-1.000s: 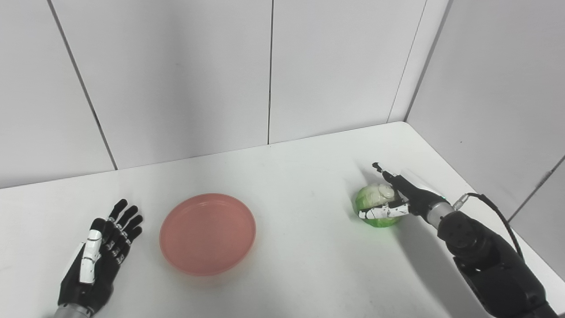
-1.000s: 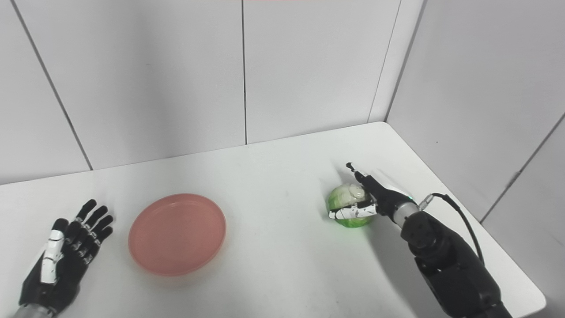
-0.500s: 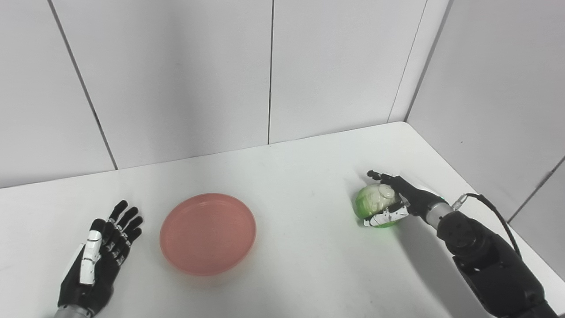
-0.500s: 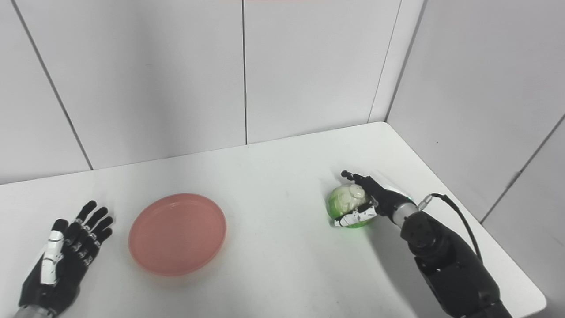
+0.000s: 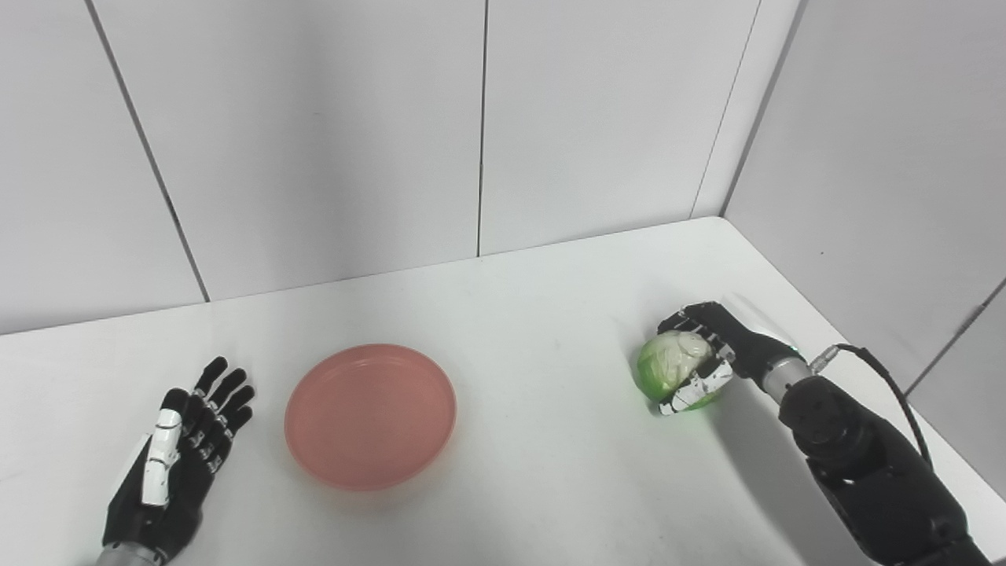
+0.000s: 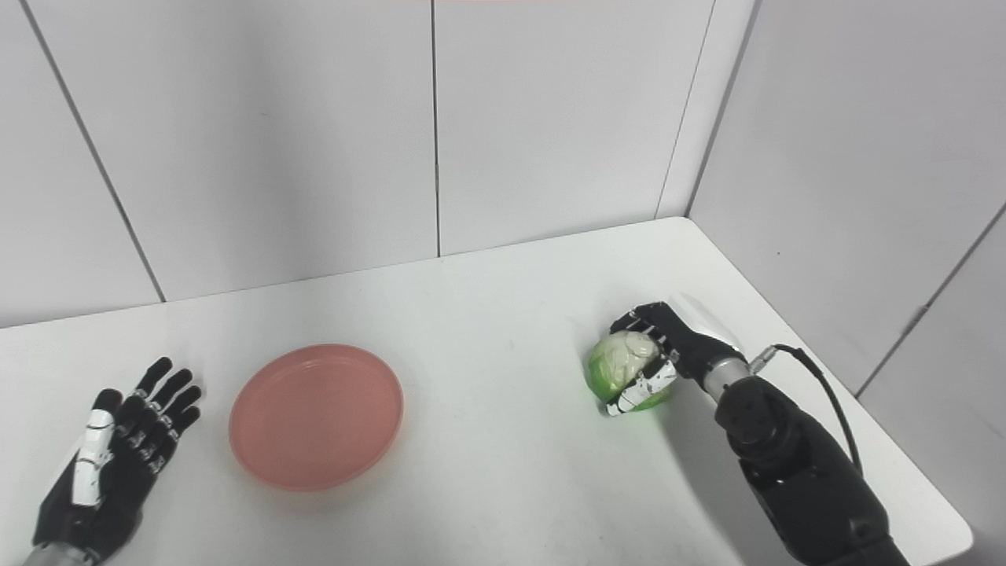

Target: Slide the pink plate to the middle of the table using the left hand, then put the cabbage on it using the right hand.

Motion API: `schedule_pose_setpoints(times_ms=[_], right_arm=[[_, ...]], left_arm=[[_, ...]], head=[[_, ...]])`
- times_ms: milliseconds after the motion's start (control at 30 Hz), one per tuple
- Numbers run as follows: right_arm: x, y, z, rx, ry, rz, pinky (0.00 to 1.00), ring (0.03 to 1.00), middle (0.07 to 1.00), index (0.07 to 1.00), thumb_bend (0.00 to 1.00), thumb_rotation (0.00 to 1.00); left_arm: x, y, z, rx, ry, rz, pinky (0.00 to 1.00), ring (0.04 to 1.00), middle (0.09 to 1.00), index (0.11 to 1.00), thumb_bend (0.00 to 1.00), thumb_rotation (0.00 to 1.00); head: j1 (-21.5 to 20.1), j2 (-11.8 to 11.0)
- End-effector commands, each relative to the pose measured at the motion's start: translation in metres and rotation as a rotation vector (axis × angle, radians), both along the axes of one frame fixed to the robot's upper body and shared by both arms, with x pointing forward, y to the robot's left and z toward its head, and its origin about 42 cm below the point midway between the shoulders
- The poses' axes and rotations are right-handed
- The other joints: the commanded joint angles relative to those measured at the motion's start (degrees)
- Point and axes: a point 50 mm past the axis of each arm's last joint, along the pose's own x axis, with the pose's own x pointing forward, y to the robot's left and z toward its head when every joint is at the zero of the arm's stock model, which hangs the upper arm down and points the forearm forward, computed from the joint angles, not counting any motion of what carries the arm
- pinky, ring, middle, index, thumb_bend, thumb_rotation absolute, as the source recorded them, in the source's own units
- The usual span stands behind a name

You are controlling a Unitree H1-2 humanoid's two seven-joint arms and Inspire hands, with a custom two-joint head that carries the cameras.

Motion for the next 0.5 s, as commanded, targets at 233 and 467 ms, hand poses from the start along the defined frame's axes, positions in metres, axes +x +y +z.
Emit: schedule_pose_setpoints(times_ms=[233, 467], right_arm=[[0.007, -0.004, 0.024, -0.047, -0.101, 0.029, 0.45, 0.469, 0.454, 0.502, 0.53, 0.00], [0.009, -0.003, 0.039, -0.051, -0.128, 0.059, 0.44, 0.458, 0.443, 0.512, 0.53, 0.00]], left_arm=[[-0.015, 0.004, -0.028, 0.051, 0.135, 0.007, 0.99, 0.963, 0.970, 0.963, 0.66, 0.99], [-0.014, -0.003, -0.028, 0.047, 0.131, 0.004, 1.00, 0.972, 0.976, 0.971, 0.66, 0.99]], head=[[0.86, 0.06], [2.31, -0.19]])
